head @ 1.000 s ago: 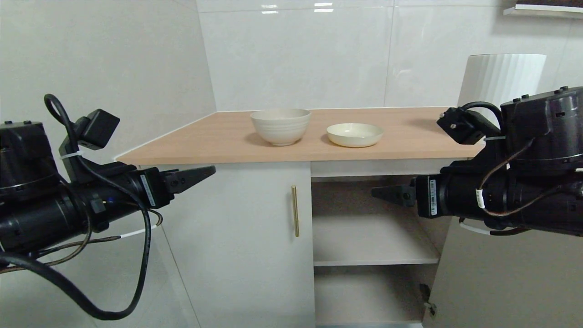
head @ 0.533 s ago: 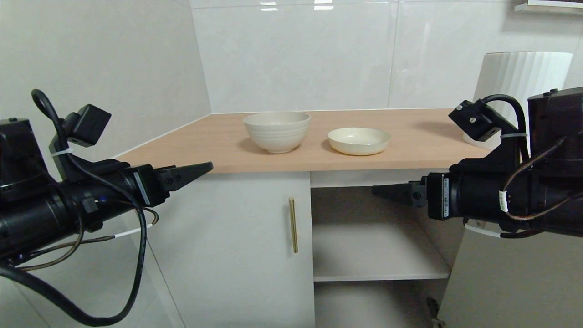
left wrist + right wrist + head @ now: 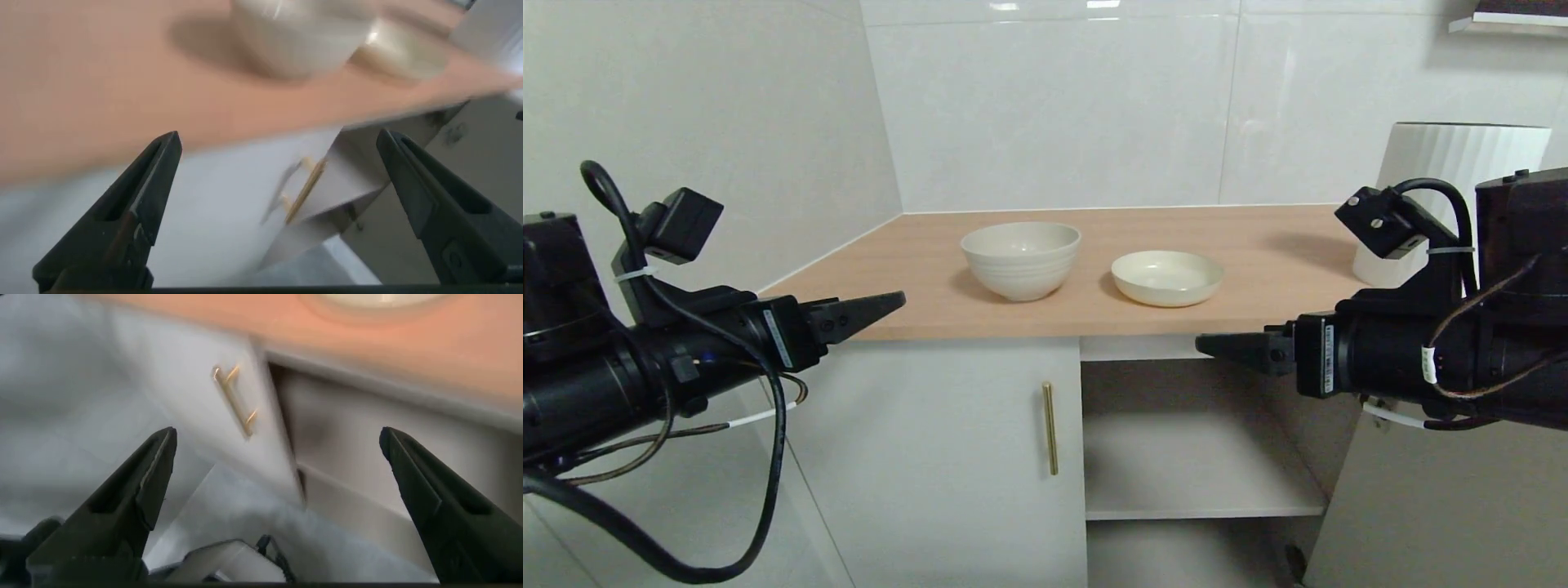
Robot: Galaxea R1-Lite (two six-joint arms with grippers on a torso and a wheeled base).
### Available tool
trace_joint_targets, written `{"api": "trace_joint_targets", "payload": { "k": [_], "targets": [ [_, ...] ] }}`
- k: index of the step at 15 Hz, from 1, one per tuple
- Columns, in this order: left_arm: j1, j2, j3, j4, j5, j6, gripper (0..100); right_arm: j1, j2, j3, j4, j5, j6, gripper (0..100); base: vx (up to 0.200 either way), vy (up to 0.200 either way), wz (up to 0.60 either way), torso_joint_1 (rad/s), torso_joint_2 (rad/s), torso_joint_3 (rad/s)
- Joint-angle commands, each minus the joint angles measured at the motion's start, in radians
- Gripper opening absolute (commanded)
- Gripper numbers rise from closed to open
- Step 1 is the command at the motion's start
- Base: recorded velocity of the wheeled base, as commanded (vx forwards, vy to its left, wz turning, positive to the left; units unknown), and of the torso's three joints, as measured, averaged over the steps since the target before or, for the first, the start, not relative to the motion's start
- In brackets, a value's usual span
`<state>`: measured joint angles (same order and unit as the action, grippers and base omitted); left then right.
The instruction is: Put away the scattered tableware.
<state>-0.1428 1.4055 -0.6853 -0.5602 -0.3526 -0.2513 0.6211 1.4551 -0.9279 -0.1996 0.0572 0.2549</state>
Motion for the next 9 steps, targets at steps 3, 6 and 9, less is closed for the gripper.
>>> {"api": "trace_joint_targets", "payload": {
  "k": [3,6,9],
  "targets": [
    [-0.001,0.015,-0.003,-0.001,0.000,0.001,100,-0.012,0.014,-0.003,-0.001,0.003,-0.005,100,0.000,0.000,0.00,0.172,-0.52,-0.290],
    [-0.004,0.033,-0.014,-0.001,-0.002,0.003,100,-0.050,0.060,0.000,-0.064,0.007,-0.011,100,0.000,0.000,0.00,0.178,-0.47,-0.284],
    [-0.020,0.089,-0.066,0.002,0.001,0.003,100,-0.060,0.091,-0.002,-0.084,0.007,-0.011,100,0.000,0.000,0.00,0.189,-0.47,-0.274]
  ]
}}
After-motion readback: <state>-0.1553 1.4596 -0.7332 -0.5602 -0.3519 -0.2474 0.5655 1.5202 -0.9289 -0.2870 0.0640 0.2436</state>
